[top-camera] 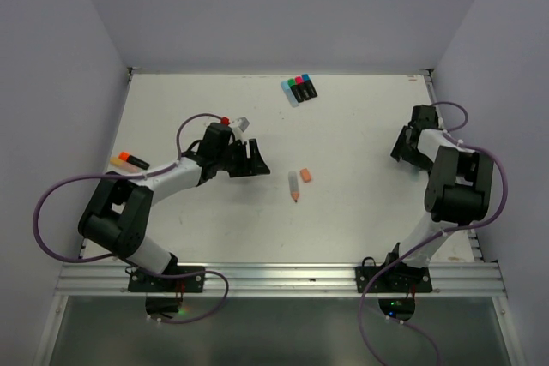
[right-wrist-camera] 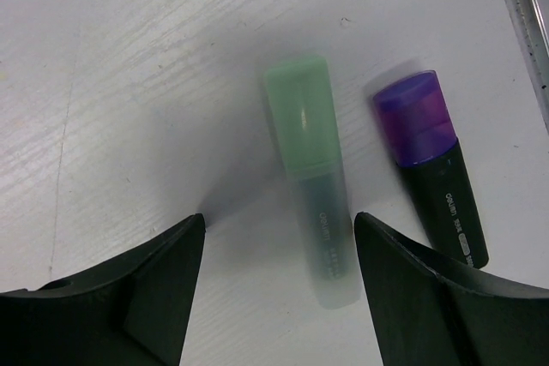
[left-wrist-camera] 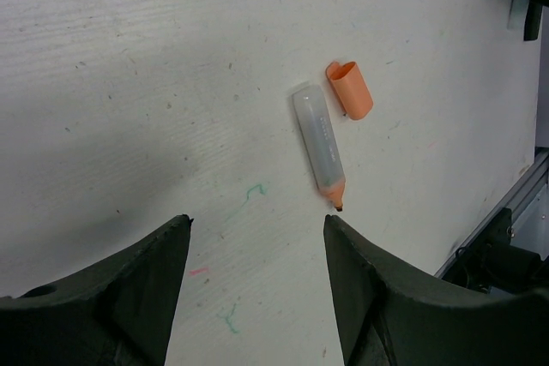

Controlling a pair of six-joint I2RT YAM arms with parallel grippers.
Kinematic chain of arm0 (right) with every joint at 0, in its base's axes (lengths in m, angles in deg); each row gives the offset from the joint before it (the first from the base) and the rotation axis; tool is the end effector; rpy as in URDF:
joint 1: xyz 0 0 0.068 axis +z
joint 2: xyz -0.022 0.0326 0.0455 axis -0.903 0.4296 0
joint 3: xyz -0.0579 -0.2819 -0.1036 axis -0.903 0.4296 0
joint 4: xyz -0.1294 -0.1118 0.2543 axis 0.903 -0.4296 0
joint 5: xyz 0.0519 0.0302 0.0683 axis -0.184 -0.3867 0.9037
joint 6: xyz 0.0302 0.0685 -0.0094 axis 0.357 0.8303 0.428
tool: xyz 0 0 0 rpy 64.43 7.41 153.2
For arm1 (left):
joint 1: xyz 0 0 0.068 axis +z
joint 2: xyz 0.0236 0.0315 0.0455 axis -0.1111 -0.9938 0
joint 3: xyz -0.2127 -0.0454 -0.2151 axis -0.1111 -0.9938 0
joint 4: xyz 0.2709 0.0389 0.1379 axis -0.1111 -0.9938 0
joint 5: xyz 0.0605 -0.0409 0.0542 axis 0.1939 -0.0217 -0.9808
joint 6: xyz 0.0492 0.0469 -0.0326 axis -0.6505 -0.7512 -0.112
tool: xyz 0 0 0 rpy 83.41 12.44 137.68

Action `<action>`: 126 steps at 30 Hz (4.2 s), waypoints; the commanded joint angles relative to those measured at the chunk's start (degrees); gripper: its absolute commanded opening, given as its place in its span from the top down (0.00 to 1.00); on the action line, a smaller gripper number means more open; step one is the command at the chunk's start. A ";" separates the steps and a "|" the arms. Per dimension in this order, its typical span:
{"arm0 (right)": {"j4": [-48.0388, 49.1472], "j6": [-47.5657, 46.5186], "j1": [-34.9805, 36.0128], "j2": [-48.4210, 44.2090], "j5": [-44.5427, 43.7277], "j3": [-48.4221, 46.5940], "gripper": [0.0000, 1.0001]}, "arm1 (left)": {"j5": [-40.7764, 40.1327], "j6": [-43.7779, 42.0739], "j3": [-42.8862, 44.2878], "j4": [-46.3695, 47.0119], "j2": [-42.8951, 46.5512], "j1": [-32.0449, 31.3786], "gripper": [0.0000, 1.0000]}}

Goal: Open the pen caps

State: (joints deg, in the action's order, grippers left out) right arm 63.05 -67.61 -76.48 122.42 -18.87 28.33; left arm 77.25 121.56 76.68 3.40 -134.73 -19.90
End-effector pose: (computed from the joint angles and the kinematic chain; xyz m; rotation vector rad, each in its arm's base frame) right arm 0.3932 -0.1020 0.1400 0.7079 2.5329 -0.3723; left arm 0.3176 -0.1837 0.1684 0.0246 2.4698 -0.9562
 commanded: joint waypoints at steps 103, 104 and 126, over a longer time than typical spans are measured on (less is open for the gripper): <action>9.15 7.38 52.88 -29.49 23.76 9.77 0.64 | 3.03 16.76 0.37 20.77 2.22 -10.46 1.00; 9.41 7.47 52.88 -29.22 23.94 9.95 0.64 | 3.03 16.76 0.19 20.77 2.48 -10.46 1.00; 12.67 14.15 62.97 -26.50 19.64 16.45 1.00 | 3.74 18.45 4.93 27.55 2.31 2.19 1.00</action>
State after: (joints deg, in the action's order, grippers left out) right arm 81.17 -55.50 -18.72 95.71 1.67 43.04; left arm 85.92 142.44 74.41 25.84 -133.90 -22.90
